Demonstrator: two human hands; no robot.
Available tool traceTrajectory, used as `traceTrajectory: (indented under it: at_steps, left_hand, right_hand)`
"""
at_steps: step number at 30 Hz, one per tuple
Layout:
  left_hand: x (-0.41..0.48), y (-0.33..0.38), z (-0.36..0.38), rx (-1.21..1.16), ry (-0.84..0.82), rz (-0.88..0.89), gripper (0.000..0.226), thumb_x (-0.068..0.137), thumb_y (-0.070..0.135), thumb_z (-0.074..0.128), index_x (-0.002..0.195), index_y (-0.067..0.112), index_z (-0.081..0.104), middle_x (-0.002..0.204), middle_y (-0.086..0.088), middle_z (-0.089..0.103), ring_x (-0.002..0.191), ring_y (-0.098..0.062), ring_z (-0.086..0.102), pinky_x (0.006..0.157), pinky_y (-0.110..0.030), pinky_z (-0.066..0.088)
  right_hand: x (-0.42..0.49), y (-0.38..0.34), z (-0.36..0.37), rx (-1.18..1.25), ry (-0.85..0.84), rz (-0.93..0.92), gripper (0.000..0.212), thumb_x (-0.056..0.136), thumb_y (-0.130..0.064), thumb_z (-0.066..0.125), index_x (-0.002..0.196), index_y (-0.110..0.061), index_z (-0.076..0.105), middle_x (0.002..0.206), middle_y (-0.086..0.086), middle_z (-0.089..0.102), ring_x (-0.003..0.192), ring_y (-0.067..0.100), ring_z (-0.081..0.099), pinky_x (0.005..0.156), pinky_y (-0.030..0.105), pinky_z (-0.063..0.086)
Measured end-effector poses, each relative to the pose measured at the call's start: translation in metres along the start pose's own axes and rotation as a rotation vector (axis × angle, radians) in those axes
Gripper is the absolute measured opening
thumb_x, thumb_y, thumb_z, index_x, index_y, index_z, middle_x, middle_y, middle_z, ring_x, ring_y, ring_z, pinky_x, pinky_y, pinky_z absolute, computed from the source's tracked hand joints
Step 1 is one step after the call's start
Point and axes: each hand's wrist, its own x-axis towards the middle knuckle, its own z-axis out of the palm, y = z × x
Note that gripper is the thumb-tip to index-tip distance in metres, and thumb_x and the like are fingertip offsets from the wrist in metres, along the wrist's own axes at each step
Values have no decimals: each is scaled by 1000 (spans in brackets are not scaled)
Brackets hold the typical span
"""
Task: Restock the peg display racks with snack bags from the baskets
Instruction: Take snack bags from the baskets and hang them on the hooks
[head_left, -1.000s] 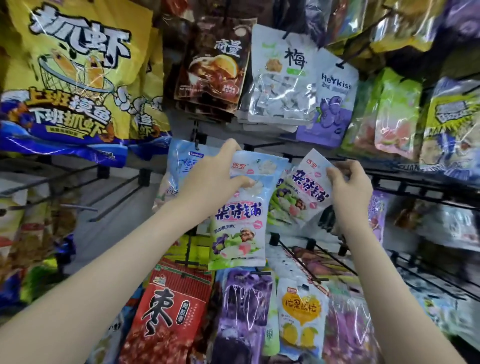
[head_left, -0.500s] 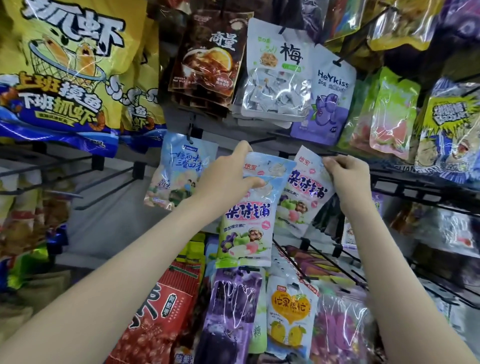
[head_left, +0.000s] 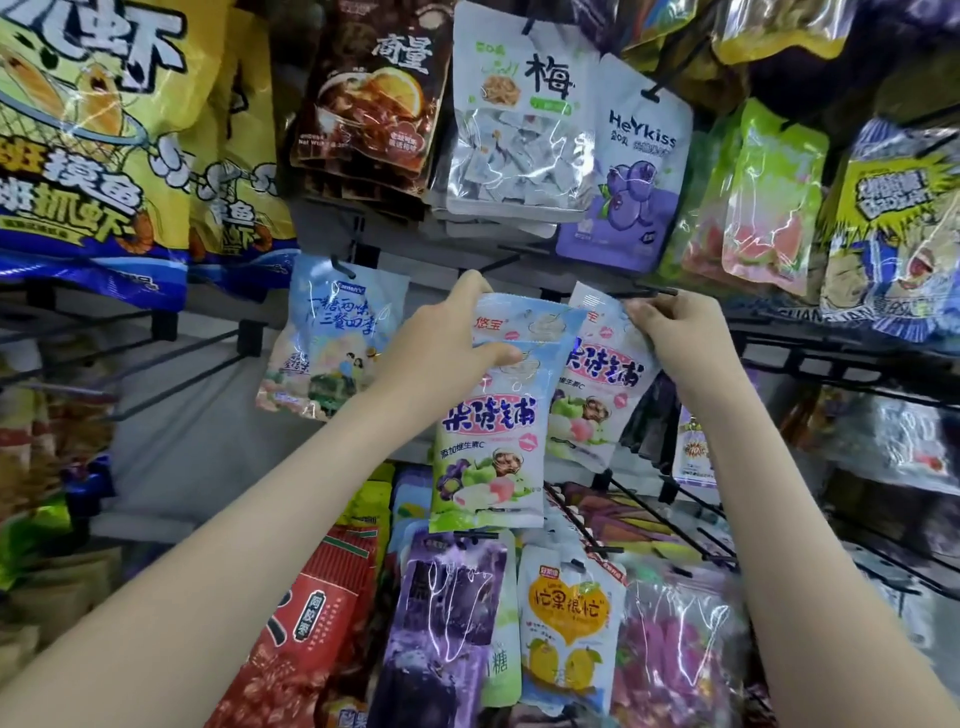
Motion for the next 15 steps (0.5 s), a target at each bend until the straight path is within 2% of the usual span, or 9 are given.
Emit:
traceTrajectory:
  at_steps: [3,6,8,11,15]
  left_hand:
    - [1,4,4,-33,-5,8,39,82,37,72,101,25,40,75,1,64,67,-20,61,60,-34,47]
    - [3,9,10,0,-12,22,40,83,37,72,103,25,39,67,3,57,62,-20,57,56,-31,41]
    - [5,11,14,2,-20,32,40,83,37,72,102,24,39,67,3,56,63,-20,56,58,-32,43]
    - [10,13,19,10,-33,25,41,82,37,73,102,23,40,79,1,63,71,-19,59,64,-33,47]
    - [14,14,26,25,-20,-14,43,80,36,74,105,22,43,85,4,64,77,-17,61,67,-34,49]
  right_hand:
    - [-3,-1,-2,-44,-32,-52,16,94,-18,59,90,-6,67,88,6,68,78,17,57,77,37,47]
    - [-6,-1,-5,-67,-40,-69,10,95,-16,57,97,-12,66,90,1,65,81,13,56,77,26,43]
    - [-7,0,-4,-16,-17,-47,8,94,-15,57,94,-15,65,86,-3,64,80,10,57,78,25,44]
    - [-6,-1,-1,30,31,-21,8,94,-15,58,90,-16,64,80,-8,62,76,6,56,77,24,43]
    - [-6,0,-1,66,20,6,12,96,-17,56,85,-18,62,82,-7,63,76,5,56,75,22,42]
